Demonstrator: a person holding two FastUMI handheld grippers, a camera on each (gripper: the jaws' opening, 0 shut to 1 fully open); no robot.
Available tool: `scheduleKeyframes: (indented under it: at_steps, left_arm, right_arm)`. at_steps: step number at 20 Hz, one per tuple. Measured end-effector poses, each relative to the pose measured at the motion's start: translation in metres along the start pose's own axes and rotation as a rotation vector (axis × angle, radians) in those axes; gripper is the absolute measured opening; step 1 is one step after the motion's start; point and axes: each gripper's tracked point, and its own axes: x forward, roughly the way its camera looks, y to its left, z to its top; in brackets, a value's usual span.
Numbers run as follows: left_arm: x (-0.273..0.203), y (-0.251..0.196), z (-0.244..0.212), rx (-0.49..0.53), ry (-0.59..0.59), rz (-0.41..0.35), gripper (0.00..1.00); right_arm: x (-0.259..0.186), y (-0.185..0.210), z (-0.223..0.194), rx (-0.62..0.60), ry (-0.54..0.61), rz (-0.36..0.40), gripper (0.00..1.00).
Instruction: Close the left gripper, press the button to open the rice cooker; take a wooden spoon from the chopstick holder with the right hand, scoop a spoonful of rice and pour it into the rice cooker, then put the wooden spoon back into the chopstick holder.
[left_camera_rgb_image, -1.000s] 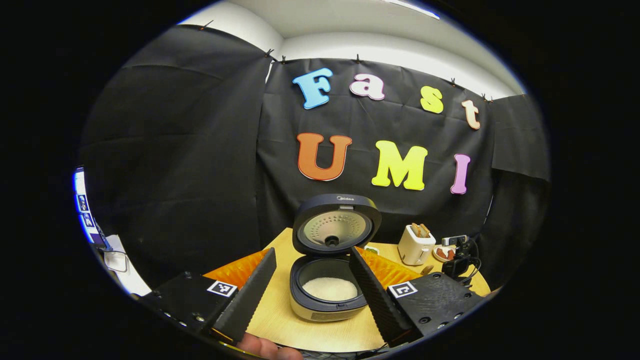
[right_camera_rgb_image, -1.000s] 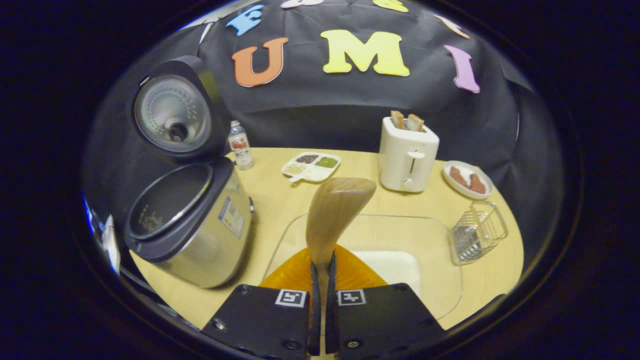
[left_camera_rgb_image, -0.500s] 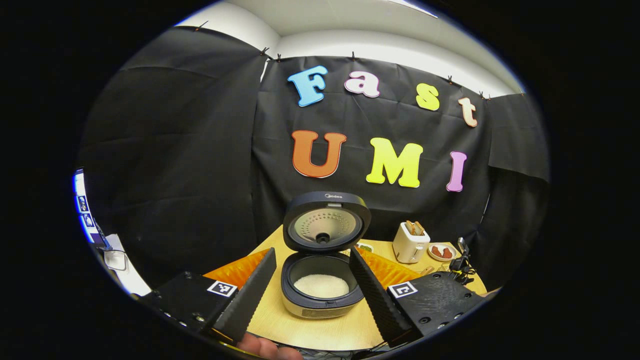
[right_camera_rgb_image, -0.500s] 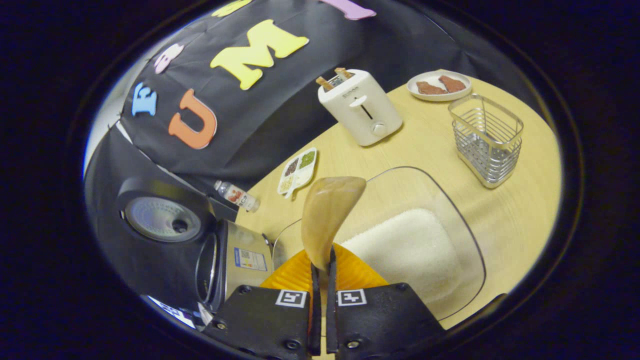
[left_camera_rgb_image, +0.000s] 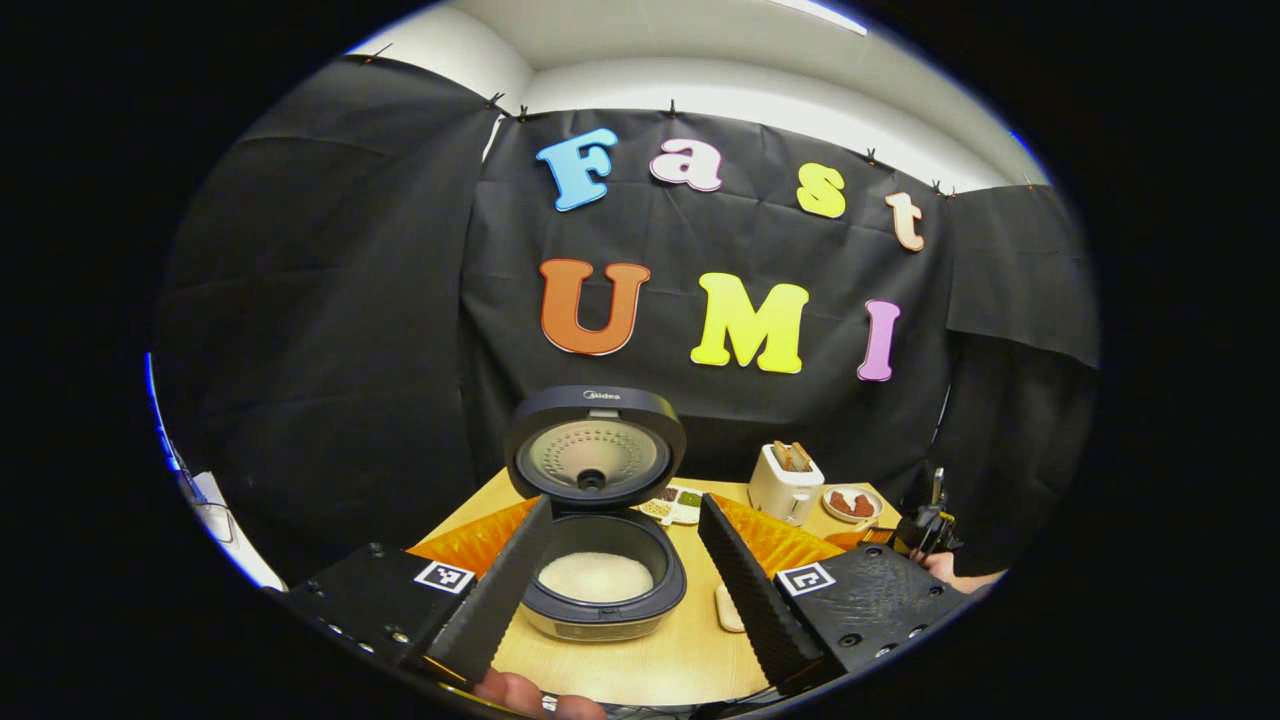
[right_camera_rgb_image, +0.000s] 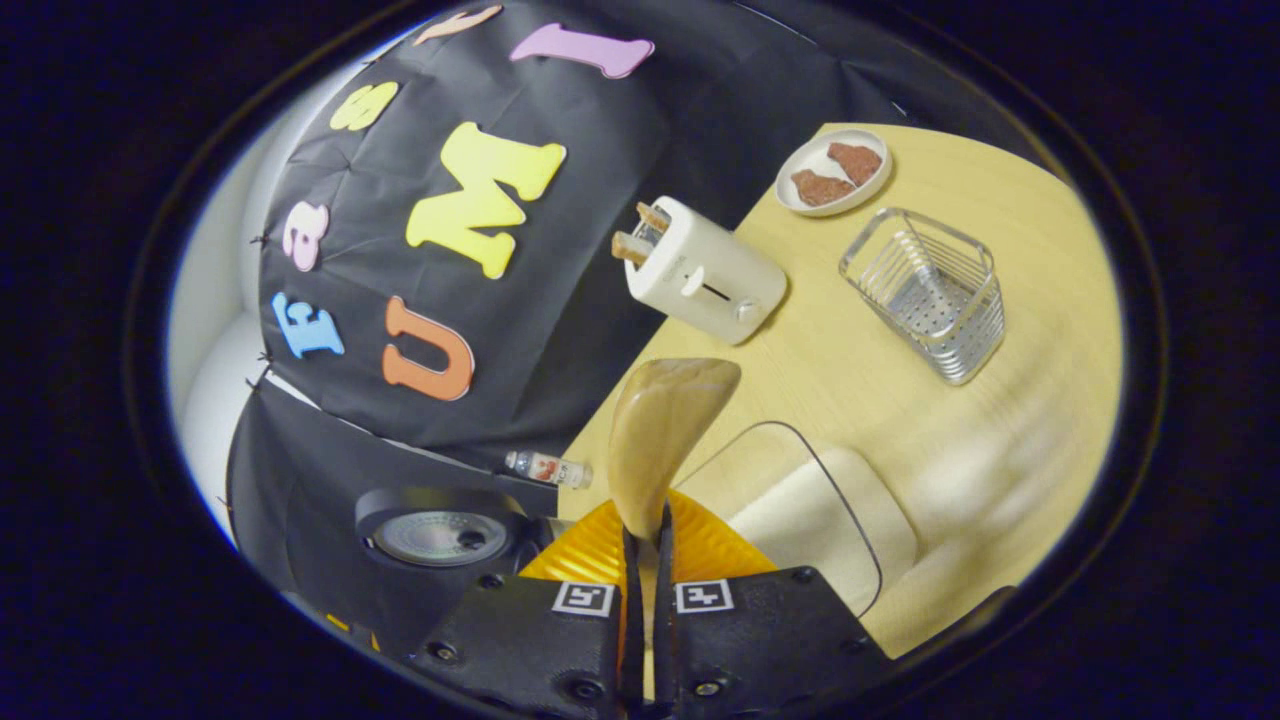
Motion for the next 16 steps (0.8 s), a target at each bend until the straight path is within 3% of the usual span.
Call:
scheduleKeyframes:
  at_steps: [5, 10, 16]
  left_arm:
    - [-0.008, 0.003, -0.004, -0.003, -0.013, -0.012, 0.95]
    - [-0.023, 0.032, -0.003, -0.017, -0.038, 0.034, 0.95]
    - [-0.043, 0.079, -0.006, -0.024, -0.049, 0.094, 0.95]
  right_arm:
    - [-0.009, 0.097, 0.004, -0.070, 0.004, 0.098, 0.09]
    - [0.017, 0.194, -0.033, -0.200, 0.045, 0.193, 0.09]
    - [0.063, 0.245, -0.099, -0.421, 0.072, 0.164, 0.09]
